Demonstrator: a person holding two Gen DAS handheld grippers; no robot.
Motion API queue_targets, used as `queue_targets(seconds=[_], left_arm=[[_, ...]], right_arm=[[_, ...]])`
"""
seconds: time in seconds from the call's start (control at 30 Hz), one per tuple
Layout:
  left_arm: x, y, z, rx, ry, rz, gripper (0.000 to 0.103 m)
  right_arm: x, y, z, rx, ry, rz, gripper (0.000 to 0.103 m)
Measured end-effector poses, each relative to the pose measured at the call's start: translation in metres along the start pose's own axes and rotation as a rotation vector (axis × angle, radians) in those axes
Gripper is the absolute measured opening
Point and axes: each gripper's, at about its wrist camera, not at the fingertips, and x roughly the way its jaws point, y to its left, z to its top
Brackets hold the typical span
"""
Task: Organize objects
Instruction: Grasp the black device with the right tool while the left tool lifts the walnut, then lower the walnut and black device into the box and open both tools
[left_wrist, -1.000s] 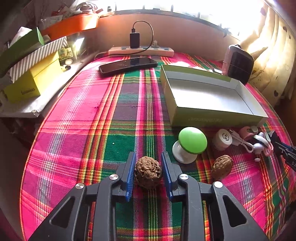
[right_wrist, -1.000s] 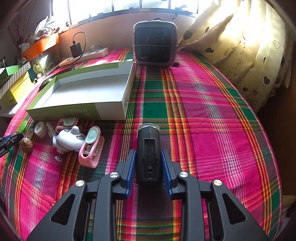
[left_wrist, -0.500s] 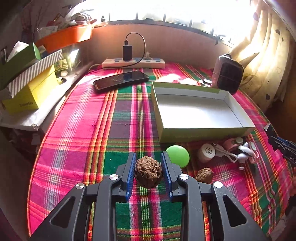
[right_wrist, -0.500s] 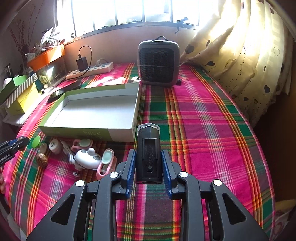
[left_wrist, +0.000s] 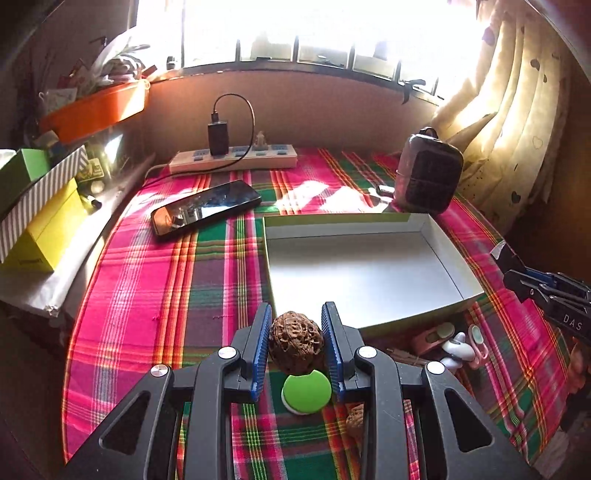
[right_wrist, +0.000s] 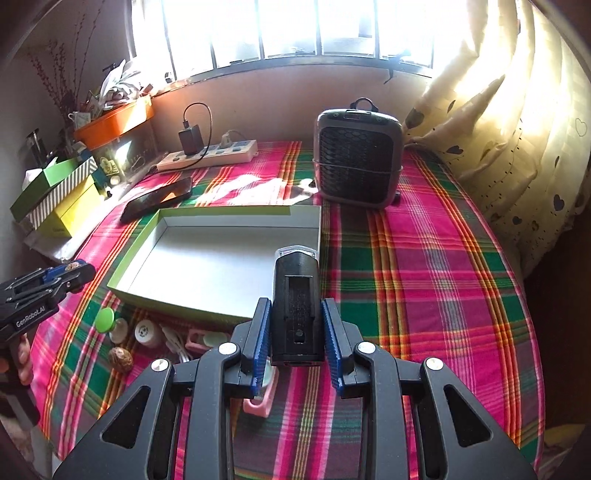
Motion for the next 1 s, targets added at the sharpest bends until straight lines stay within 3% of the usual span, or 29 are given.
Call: queue_targets(seconds=[0.47, 1.0], left_arm=[[0.055, -0.011, 0.049, 0.047, 0.047, -0.012, 0.026], [0.123, -0.016, 0.058, 0.057, 0.150, -0.008, 0.026]], right_arm=[[0.062, 0.016, 0.043, 0.000, 0.073, 0.017, 0.029], [0.112, 0.016, 0.048, -0.024, 0.141, -0.031, 0.029]])
